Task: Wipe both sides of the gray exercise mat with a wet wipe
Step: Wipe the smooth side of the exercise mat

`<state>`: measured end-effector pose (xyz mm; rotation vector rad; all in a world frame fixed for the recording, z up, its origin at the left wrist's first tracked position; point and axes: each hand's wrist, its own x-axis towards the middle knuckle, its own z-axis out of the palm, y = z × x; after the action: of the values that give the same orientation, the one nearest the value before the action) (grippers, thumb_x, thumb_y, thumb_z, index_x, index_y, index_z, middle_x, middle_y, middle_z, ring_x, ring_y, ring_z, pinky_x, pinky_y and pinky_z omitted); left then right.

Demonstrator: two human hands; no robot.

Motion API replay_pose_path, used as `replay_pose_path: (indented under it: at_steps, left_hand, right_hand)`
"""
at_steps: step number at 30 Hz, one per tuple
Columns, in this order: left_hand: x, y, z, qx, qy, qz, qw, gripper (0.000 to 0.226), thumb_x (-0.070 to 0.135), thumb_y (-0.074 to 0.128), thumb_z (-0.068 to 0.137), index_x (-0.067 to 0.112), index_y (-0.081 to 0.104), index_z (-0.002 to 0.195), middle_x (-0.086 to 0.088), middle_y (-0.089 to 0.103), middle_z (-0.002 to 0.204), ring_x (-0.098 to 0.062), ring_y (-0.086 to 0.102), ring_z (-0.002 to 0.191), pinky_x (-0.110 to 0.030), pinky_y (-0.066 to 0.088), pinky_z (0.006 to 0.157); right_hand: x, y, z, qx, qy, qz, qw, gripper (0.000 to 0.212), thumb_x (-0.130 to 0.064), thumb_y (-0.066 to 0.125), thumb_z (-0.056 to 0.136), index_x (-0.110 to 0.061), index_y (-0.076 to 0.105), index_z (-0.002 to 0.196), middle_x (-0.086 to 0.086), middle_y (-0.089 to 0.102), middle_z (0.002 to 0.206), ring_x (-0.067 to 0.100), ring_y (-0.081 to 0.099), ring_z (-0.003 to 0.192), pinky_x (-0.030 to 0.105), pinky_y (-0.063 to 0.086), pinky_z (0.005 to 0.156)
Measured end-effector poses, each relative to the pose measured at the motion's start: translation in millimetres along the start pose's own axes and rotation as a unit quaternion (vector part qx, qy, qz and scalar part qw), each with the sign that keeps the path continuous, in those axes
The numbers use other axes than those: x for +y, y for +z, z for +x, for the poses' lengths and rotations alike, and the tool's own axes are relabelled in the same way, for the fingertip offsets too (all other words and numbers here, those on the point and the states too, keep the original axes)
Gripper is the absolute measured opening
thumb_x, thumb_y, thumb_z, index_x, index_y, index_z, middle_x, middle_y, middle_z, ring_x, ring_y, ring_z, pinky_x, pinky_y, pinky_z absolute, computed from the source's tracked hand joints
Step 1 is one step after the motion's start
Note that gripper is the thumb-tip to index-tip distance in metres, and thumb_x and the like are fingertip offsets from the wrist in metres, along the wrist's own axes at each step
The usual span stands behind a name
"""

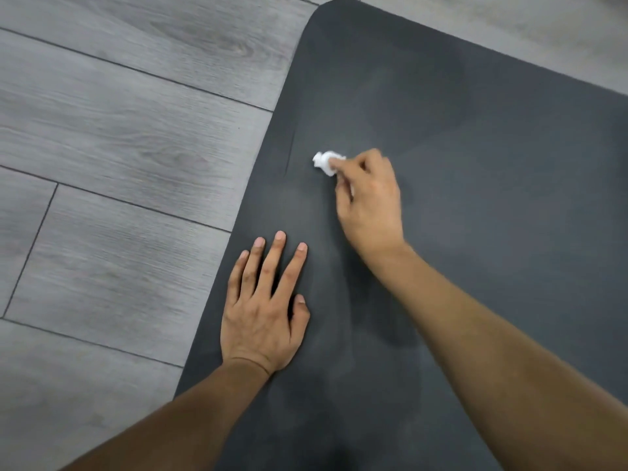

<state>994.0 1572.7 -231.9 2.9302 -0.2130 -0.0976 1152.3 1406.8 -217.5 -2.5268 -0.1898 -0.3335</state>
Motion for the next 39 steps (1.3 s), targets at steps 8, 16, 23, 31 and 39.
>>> replay_pose_path:
  at_steps: [8, 16, 23, 31, 39]
  left_hand:
    - [-1.3, -11.3, -11.3, 0.050, -0.033, -0.030, 0.998, 0.033, 0.029, 0.052, 0.099, 0.015, 0.065, 0.126, -0.013, 0.058, 0.133, -0.035, 0.050, 0.133, -0.050, 0.033, 0.119]
    - [-8.8, -12.2, -111.1, -0.048, -0.033, -0.010, 0.998, 0.065, 0.038, 0.040, 0.101, 0.023, 0.023, 0.162, -0.003, 0.014, 0.171, -0.027, 0.015, 0.157, -0.048, 0.023, 0.124]
    - [-12.5, 2.0, -136.1, -0.014, -0.041, -0.005, 0.999, 0.064, 0.033, 0.041, 0.096, 0.019, 0.034, 0.158, -0.007, 0.021, 0.169, -0.031, 0.021, 0.155, -0.055, 0.028, 0.121]
    - [-15.2, 4.4, -136.5, -0.003, -0.042, -0.010, 0.999, 0.063, 0.034, 0.041, 0.097, 0.020, 0.035, 0.158, -0.007, 0.022, 0.169, -0.031, 0.021, 0.155, -0.053, 0.025, 0.123]
    - [-16.1, 6.6, -136.9, -0.006, -0.041, -0.027, 0.999, 0.066, 0.033, 0.042, 0.094, 0.019, 0.034, 0.158, -0.007, 0.023, 0.169, -0.032, 0.022, 0.155, -0.054, 0.024, 0.123]
  right_hand:
    - [-3.4, 12.6, -12.9, 0.026, -0.005, -0.012, 1.000, 0.026, -0.006, 0.051, 0.093, -0.013, 0.067, 0.113, 0.009, 0.054, 0.098, 0.026, 0.047, 0.085, 0.034, 0.046, 0.078]
    - [-1.8, 16.5, -14.3, 0.043, -0.008, -0.024, 0.999, 0.024, -0.010, 0.050, 0.094, -0.016, 0.066, 0.111, 0.008, 0.054, 0.099, 0.025, 0.048, 0.087, 0.033, 0.046, 0.079]
    - [-8.9, 5.9, -8.8, 0.031, 0.054, 0.027, 0.998, 0.025, -0.018, 0.055, 0.093, -0.024, 0.072, 0.109, 0.003, 0.059, 0.093, 0.014, 0.054, 0.082, 0.013, 0.037, 0.077]
    - [-35.2, 28.7, 70.7, -0.016, 0.086, -0.067, 0.994, 0.031, -0.017, 0.051, 0.089, -0.025, 0.075, 0.106, 0.012, 0.063, 0.108, 0.031, 0.059, 0.100, 0.032, 0.042, 0.084]
    - [-90.7, 36.2, -55.9, -0.139, -0.167, 0.023, 0.976, 0.028, -0.003, 0.058, 0.087, -0.019, 0.074, 0.104, 0.008, 0.054, 0.086, 0.027, 0.051, 0.079, 0.031, 0.044, 0.069]
